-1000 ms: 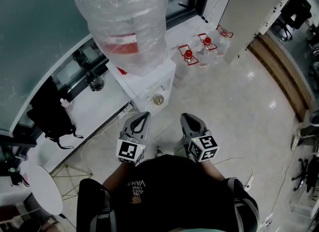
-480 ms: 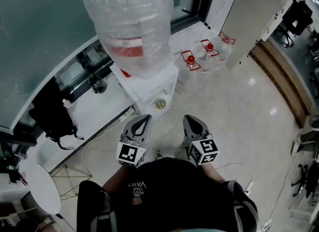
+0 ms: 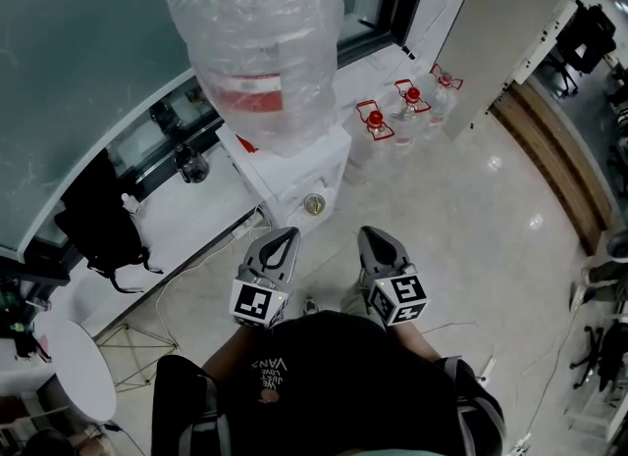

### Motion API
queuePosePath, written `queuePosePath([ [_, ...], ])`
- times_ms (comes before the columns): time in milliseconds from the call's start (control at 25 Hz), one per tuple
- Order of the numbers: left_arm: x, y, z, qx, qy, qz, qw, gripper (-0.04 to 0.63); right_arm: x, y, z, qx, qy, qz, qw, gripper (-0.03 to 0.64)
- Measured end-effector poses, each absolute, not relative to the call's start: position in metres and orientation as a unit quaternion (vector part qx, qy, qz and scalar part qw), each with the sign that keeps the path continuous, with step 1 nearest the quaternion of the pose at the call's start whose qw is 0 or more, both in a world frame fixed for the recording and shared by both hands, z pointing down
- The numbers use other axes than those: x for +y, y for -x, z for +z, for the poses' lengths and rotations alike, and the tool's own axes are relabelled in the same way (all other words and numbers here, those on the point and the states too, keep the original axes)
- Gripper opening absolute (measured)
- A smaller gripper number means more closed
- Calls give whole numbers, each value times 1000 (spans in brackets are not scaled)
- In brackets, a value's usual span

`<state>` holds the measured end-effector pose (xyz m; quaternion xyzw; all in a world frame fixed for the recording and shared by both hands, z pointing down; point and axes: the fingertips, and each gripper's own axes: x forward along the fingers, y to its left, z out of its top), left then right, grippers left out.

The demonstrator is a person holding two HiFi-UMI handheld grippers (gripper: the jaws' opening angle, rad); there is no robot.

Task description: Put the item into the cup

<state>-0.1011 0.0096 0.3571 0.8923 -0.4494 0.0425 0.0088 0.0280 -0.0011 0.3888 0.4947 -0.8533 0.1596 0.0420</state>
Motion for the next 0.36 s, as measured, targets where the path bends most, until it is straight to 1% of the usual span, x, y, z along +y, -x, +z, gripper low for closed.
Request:
queuePosePath([
  [360, 4, 101, 357, -453, -890, 42, 7, 20, -6, -27, 388, -855, -492, 160, 39, 44],
])
